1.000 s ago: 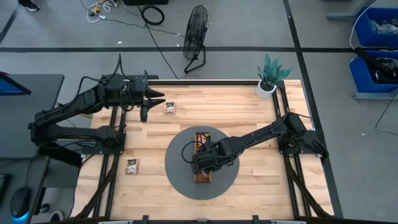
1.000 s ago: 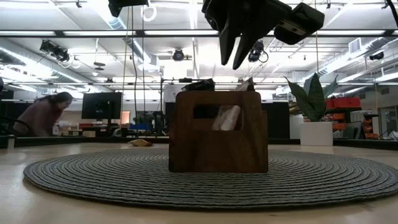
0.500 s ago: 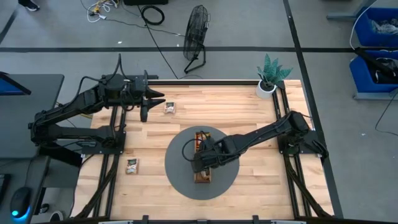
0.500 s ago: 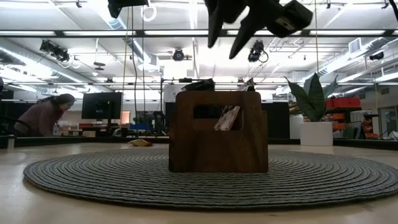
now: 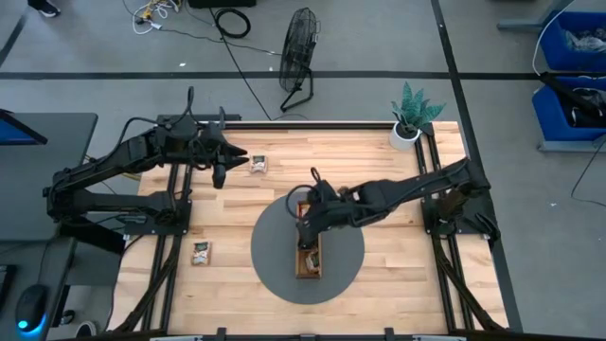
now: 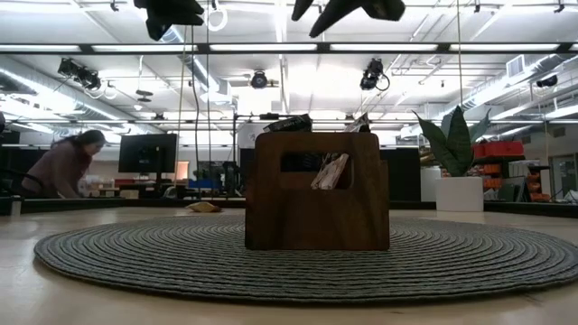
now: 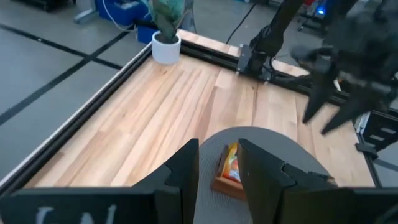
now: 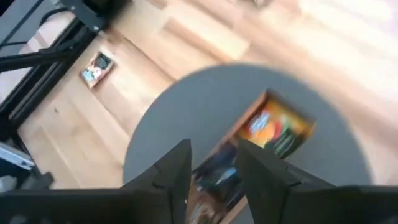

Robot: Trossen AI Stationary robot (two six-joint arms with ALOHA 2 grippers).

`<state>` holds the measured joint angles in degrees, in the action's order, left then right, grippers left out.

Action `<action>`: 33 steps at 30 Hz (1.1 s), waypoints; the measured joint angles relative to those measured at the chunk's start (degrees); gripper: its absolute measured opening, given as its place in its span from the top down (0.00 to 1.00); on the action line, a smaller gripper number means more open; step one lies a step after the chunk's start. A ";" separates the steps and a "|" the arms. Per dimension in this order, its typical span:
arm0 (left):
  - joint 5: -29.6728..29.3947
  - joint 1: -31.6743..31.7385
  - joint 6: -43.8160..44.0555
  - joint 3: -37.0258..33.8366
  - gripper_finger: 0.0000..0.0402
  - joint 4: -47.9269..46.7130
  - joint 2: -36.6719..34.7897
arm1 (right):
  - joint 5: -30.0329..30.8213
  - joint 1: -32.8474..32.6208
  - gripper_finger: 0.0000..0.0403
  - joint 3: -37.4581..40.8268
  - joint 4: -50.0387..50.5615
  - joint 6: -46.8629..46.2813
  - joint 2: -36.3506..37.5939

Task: Pick & Place Tea
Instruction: Put the brown tea bag into the bottom section of the wooden organizer

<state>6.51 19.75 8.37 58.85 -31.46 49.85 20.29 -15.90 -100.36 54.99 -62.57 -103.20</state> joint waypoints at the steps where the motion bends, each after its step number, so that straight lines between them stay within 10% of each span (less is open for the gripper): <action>1: 0.08 0.00 0.16 0.00 0.72 -0.30 0.00 | 0.96 0.25 0.66 0.00 -0.16 2.32 0.43; 9: -0.79 0.00 0.03 0.00 0.72 -0.40 0.02 | 3.72 2.01 0.97 0.00 -2.43 19.24 4.93; 21: -1.60 0.00 -8.92 -0.02 0.72 -0.58 6.43 | 5.19 1.88 1.00 1.72 -13.72 40.97 10.67; 33: -5.02 0.02 -9.30 0.00 0.72 -1.28 14.23 | -0.40 2.07 1.00 29.65 -40.87 42.76 30.87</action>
<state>1.48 19.77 -0.94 58.85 -32.73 64.08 19.90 -13.82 -70.70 14.11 -19.81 -72.32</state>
